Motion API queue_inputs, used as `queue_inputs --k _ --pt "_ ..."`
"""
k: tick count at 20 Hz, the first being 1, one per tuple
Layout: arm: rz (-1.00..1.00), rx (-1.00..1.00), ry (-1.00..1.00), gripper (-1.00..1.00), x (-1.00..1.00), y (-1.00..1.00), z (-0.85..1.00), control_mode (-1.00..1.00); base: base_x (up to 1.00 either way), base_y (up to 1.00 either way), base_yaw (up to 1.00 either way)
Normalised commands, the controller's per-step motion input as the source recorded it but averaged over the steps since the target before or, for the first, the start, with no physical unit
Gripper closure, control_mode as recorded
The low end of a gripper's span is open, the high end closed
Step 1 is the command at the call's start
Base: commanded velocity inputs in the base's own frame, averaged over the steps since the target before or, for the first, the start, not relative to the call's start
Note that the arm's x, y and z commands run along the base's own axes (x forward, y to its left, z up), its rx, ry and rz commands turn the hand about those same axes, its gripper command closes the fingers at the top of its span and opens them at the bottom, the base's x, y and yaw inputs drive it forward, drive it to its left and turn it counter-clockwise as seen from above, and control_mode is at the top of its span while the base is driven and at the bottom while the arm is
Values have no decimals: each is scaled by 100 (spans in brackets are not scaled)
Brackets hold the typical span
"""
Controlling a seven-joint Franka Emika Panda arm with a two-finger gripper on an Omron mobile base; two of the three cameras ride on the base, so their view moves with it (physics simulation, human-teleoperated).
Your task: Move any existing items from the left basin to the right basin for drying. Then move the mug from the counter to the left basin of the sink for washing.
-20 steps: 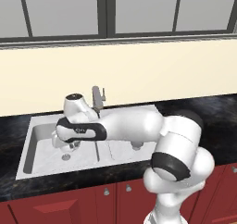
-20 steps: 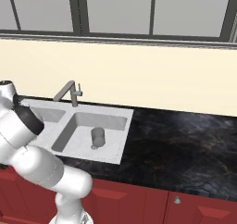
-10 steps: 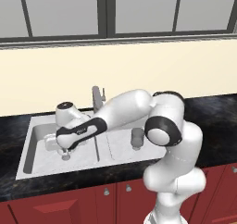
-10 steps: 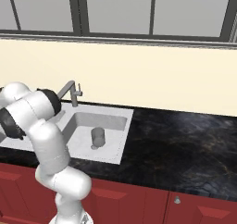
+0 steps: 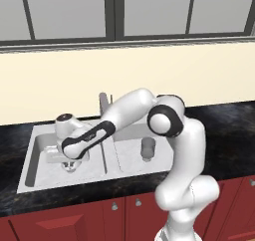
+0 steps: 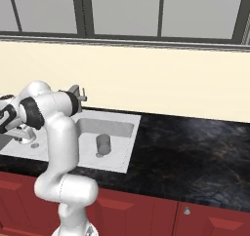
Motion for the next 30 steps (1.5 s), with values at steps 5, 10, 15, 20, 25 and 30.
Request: queue_inputs --k 5,10,15,20,25,30 --pt "-16 0 7 100 28 5 -23 -100 0 0 0" --pt "-14 0 6 100 28 0 -32 -100 0 0 0" --pt "-12 0 3 100 18 0 -41 -100 0 0 0" --pt "-12 0 2 100 23 0 -37 -100 0 0 0" --pt "-8 0 0 100 28 3 -17 -100 0 0 0" --pt "-6 0 0 100 33 1 -14 -100 0 0 0"
